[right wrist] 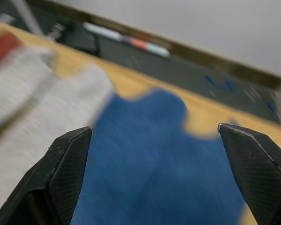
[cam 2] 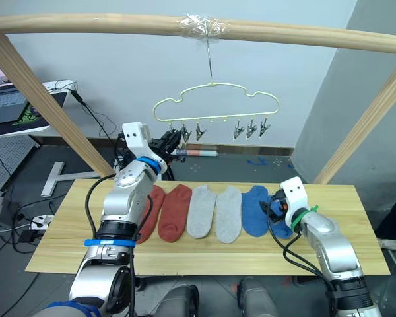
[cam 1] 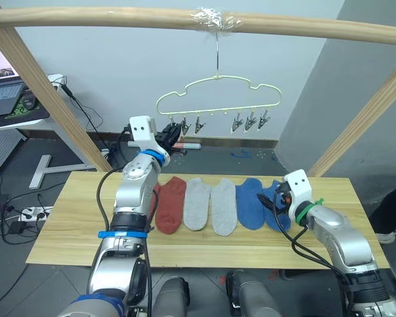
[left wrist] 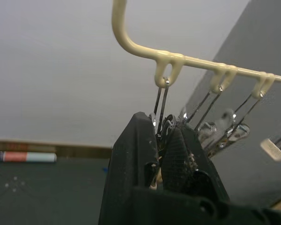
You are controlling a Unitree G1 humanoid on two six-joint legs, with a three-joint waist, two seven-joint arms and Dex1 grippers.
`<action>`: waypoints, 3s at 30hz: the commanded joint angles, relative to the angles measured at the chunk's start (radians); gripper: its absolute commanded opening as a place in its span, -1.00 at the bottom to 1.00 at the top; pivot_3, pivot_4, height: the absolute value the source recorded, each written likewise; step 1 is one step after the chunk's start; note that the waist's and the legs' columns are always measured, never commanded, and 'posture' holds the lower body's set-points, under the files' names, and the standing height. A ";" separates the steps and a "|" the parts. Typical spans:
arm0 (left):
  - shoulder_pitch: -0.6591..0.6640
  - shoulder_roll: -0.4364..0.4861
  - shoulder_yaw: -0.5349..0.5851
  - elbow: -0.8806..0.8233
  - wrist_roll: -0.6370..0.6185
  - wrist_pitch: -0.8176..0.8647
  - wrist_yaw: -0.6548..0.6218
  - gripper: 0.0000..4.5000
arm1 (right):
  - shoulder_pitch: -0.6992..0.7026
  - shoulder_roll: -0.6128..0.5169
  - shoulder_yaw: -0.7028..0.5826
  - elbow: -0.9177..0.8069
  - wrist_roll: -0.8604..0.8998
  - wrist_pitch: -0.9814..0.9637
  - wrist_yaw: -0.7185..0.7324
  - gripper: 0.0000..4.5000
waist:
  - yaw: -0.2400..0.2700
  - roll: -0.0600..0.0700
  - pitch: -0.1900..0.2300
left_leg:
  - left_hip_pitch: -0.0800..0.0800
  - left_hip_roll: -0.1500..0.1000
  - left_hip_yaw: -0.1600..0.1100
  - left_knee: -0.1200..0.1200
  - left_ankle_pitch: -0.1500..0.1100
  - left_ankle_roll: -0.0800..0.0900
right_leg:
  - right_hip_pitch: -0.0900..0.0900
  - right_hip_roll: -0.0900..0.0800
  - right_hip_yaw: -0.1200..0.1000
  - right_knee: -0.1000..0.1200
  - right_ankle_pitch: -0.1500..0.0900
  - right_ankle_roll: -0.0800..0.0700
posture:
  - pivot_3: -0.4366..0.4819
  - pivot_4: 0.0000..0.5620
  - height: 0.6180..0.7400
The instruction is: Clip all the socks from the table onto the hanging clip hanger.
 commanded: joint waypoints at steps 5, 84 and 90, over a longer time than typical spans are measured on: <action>0.012 0.042 0.013 -0.090 -0.015 0.060 -0.013 -0.89 | -0.132 0.058 -0.054 0.306 -0.014 -0.086 -0.057 1.00 | -0.004 0.000 0.000 | 0.001 0.000 0.002 0.000 0.000 0.000 | 0.001 0.000 0.001 0.000 0.000 0.000 | -0.19 -0.28 1.00; 0.002 0.074 0.312 -0.287 -0.654 0.813 0.111 -0.89 | -0.483 0.199 0.461 0.179 -0.491 -0.486 0.186 -0.99 | 0.003 -0.006 0.011 | 0.008 0.000 -0.003 0.001 0.001 -0.002 | 0.003 -0.001 0.003 0.008 0.000 0.000 | -0.07 -0.19 1.00; -0.003 0.074 0.312 -0.281 -0.658 0.806 0.114 -0.89 | -0.495 0.207 0.470 0.191 -0.497 -0.498 0.190 -0.99 | 0.004 -0.006 0.012 | 0.008 0.000 -0.003 0.001 0.001 -0.002 | 0.003 -0.005 0.002 0.008 0.000 0.000 | -0.06 -0.19 1.00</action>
